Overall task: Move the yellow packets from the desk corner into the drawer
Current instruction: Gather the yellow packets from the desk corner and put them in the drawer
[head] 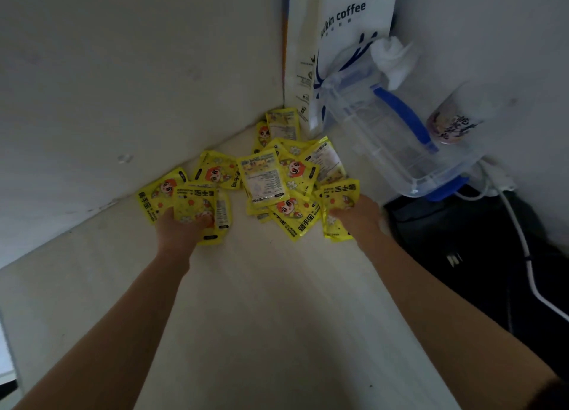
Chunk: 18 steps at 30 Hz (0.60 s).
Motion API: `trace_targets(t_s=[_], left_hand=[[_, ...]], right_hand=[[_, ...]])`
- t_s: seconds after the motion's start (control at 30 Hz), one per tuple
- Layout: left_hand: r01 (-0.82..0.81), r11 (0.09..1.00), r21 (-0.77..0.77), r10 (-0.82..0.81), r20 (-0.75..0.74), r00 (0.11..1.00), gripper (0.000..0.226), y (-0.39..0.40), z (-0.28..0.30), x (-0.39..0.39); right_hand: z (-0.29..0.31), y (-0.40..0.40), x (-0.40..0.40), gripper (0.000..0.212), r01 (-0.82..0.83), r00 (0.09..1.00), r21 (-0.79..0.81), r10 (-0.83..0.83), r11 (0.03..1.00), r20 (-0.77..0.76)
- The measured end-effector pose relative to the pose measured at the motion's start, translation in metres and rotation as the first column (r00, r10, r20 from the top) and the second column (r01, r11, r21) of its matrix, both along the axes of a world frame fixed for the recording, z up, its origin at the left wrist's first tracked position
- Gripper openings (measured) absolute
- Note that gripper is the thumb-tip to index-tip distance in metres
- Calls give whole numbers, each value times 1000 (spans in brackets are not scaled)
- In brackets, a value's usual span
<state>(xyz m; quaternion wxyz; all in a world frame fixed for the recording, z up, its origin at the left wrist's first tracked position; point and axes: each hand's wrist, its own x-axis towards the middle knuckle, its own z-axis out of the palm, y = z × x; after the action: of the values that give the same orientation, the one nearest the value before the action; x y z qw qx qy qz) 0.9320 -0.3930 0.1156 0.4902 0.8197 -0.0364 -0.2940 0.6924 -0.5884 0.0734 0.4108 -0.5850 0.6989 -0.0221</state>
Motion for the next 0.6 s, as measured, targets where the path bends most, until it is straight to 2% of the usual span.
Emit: trace_targets(t_s=[0.07,0.27,0.43,0.6], left_hand=[[-30,999,-34,28,-52,998,34,5,-2,-4],[-57,998,-40,50,-165,985,28,27,-4,-19],[-12,997,-73,-4,-214,977,31,48,5,-47],[50,994,-99,-75,-267,961,31,71,9,-80]], right_hand=[[7,0,2,67,23,1000,-24,-23,999,11],[2,13,-14,64,57,989,2,-56,998,138],[11,41,-36,82,75,976,4,-75,997,206],[30,89,-62,58,95,973,-14,-89,995,215]])
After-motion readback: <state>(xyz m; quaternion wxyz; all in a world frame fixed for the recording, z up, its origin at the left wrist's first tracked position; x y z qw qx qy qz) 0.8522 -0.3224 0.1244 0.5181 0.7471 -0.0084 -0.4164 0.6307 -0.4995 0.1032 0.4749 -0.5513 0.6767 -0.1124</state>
